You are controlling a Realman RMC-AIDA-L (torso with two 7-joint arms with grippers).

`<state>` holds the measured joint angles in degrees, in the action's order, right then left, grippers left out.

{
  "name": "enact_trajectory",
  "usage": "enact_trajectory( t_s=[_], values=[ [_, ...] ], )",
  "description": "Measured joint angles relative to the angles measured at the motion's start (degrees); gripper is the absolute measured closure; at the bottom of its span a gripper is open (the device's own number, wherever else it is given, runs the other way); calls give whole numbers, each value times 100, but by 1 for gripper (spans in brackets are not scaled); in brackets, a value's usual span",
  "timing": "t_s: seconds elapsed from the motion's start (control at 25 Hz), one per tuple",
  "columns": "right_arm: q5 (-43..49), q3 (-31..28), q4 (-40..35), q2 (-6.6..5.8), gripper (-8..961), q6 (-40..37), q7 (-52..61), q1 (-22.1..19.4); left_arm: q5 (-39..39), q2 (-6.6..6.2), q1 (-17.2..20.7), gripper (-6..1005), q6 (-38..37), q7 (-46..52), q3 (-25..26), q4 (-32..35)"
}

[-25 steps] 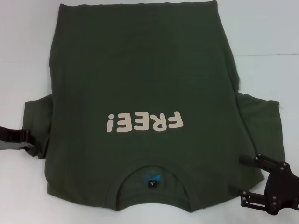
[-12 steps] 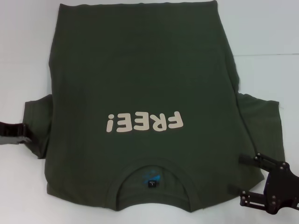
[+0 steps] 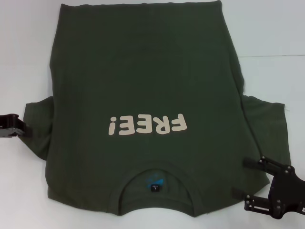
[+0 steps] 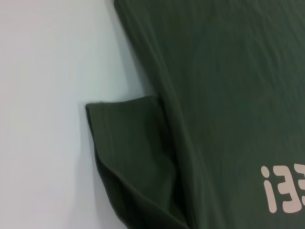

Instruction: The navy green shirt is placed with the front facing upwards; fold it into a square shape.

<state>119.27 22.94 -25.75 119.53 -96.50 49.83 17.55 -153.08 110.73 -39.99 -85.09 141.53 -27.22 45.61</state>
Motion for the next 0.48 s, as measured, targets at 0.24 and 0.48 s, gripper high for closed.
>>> enact_trajectory(
  t_s=[0.24,0.48],
  values=[
    [0,0,0,0,69,-1,0,11,-54,11,-29,942,13,-1,-126,1],
    [0,0,0,0,69,-1,0,11,-28,37,3,940,93,-17,-141,3]
  ],
)
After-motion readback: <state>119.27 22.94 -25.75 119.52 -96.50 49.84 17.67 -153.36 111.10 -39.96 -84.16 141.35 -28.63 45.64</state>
